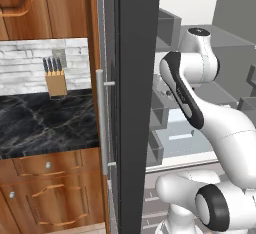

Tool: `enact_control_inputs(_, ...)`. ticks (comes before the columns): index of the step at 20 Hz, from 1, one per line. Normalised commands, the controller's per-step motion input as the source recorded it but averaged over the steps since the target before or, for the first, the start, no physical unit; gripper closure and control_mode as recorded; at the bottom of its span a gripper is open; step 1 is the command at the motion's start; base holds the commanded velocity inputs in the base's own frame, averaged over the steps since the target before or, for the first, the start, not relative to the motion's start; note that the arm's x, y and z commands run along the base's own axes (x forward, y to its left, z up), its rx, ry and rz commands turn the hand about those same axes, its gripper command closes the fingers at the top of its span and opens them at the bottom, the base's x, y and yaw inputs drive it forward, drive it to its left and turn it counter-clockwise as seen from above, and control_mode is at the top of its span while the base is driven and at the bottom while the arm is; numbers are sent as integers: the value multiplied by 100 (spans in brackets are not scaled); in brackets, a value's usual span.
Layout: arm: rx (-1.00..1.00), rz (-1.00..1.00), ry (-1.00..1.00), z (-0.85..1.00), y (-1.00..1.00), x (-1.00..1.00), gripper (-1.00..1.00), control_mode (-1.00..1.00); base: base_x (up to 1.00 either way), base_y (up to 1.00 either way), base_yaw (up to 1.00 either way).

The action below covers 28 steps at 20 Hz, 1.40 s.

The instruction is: Take the fish out of the fridge, briefly rinse it in the sink, and place it on the tray next to the sink.

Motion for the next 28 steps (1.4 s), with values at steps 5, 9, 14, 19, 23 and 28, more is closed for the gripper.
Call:
enact_control_inputs(5,0,0,0,0,0,2,-100,-100,0,0,0)
enact_control_inputs(9,0,0,-8,-1,-18,0,-100,-100,0,0,0)
enact_control_inputs(14,0,0,-12,-20,-81,6,-100,-100,0,0,0)
enact_control_inputs(19,0,0,-8,-27,-51,16,-100,-100,0,0,0)
enact_control_inputs(23,0,0,-1,-23,-24,46,-100,-100,0,0,0)
enact_control_inputs(28,0,0,-1,-27,0,69,-100,-100,0,0,0)
